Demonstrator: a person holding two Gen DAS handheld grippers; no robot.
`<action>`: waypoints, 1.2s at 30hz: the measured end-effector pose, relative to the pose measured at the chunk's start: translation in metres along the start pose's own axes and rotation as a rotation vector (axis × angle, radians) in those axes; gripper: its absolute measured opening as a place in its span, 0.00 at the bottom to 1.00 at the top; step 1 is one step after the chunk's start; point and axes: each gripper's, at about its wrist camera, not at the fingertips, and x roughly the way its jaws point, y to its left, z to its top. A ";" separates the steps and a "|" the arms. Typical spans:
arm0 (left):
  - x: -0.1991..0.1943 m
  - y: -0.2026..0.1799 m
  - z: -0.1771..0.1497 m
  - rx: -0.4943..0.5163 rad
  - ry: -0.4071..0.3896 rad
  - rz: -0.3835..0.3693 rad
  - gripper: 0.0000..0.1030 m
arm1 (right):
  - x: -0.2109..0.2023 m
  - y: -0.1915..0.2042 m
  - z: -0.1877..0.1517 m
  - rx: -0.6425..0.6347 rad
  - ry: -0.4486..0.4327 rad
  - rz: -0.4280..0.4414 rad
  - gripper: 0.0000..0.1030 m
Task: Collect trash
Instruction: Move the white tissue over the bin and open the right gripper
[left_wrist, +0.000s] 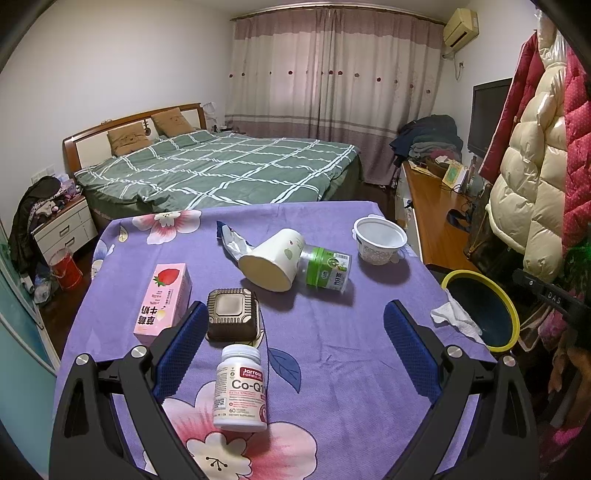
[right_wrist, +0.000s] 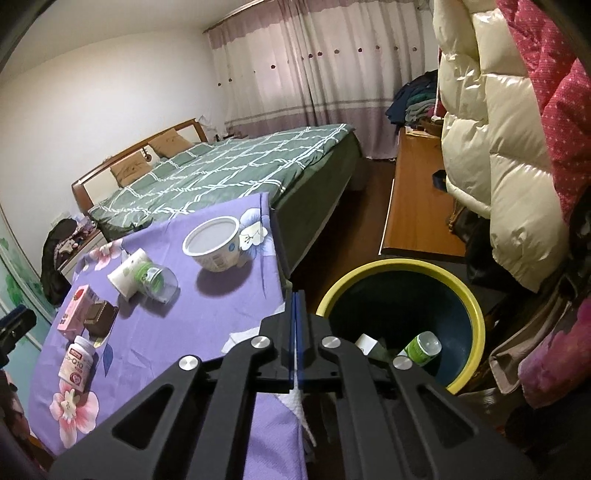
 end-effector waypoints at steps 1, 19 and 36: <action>0.000 0.000 0.000 0.000 0.000 0.000 0.91 | 0.004 -0.002 -0.002 0.004 0.011 0.006 0.01; 0.004 -0.006 0.002 0.010 0.014 -0.001 0.91 | 0.090 0.017 -0.039 -0.041 0.251 0.017 0.13; 0.007 -0.005 0.002 0.012 0.017 -0.003 0.91 | 0.021 -0.028 0.021 0.030 0.027 -0.060 0.04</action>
